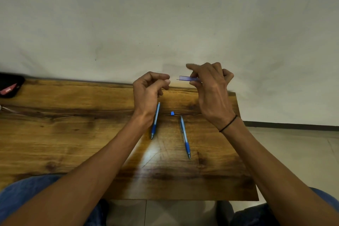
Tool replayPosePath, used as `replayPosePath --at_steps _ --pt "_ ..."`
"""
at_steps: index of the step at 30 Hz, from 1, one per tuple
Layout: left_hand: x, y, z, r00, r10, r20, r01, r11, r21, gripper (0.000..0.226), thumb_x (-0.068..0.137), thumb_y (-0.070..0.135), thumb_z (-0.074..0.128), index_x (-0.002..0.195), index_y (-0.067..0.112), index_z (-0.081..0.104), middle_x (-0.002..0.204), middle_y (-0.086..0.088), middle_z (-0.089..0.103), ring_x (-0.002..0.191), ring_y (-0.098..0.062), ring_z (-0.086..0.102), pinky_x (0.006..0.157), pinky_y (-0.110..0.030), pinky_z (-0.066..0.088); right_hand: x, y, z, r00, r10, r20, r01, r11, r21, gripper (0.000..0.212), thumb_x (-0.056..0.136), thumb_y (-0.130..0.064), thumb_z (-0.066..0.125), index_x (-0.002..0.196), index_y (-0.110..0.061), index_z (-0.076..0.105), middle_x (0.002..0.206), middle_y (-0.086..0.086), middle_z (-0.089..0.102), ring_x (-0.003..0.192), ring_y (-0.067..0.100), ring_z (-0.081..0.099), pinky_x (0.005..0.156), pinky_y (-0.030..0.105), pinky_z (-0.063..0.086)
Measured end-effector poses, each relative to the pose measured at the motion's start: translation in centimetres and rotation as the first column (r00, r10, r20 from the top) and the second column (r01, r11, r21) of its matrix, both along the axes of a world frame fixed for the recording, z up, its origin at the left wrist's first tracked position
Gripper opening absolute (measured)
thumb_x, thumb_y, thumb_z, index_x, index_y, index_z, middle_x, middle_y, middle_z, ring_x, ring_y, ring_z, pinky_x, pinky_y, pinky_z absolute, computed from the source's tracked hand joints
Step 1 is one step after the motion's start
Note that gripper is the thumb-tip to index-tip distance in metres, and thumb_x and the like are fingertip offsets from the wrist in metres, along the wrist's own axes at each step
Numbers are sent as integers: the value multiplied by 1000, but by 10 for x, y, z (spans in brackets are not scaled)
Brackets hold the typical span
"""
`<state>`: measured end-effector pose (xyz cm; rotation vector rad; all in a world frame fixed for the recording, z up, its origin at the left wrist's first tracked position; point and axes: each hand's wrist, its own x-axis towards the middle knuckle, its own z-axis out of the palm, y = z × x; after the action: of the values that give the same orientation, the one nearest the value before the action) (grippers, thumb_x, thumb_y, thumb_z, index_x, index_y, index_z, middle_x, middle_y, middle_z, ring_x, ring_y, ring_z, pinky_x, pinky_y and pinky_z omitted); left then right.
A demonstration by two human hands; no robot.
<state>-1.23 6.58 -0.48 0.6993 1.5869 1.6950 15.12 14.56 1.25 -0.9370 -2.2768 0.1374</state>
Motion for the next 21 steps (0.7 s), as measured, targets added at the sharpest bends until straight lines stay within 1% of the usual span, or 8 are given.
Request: replayPosePath --at_steps 2,5,6,10,13,17,18,21 --pt "2 0 -1 999 -22 -41 22 1000 9 15 90 -1 68 99 4 79 82 -3 74 68 -1 63 64 -17 49 0 1 1 1000 -8 -10 8 1000 4 45 89 11 69 128 -11 69 102 7 70 106 31 60 88 46 32" --pt "2 0 -3 997 -22 -78 24 1000 14 15 90 0 70 101 5 79 84 -4 75 71 0 65 65 -17 50 2 3 0 1000 -10 16 9 999 45 33 87 10 72 111 -13 76 100 6 69 105 32 62 86 49 34" --pt "2 0 -5 996 -17 -85 19 1000 13 15 90 0 70 101 5 79 85 -4 75 71 0 66 65 -17 50 2 3 0 1000 -13 19 12 999 48 32 87 10 72 109 -13 76 100 6 69 105 32 62 85 50 34" --pt "1 2 -6 996 -16 -91 17 1000 12 16 90 -1 72 102 5 79 87 -4 77 77 -4 69 66 -16 51 0 2 -1 1000 -25 11 25 999 30 43 86 14 70 122 -10 72 103 9 70 106 34 62 86 51 37" --pt "2 1 -6 994 -27 -106 29 999 19 16 89 -1 73 103 4 79 88 -6 77 78 -7 70 67 -15 52 1 3 -1 999 -24 25 23 998 65 38 84 13 72 114 -12 75 102 7 70 105 32 62 87 47 33" --pt "3 2 -6 993 -34 -112 37 999 24 16 89 -2 74 104 3 79 91 -8 78 83 -15 70 69 -15 53 0 2 -2 999 -46 29 45 998 49 47 82 16 72 120 -12 73 103 7 70 106 32 62 88 43 28" --pt "3 2 -6 993 -35 -114 38 999 24 17 89 -2 74 104 3 78 92 -8 77 84 -17 70 69 -16 54 0 2 -2 998 -44 33 42 997 60 46 82 16 73 117 -13 74 103 7 69 106 31 62 88 43 27" --pt "3 1 -7 991 -43 -129 46 999 22 18 89 -3 75 105 2 78 89 -9 77 81 -13 70 70 -17 55 1 2 -1 999 -34 39 30 996 82 41 82 15 73 110 -14 76 102 6 69 105 30 61 88 41 25"
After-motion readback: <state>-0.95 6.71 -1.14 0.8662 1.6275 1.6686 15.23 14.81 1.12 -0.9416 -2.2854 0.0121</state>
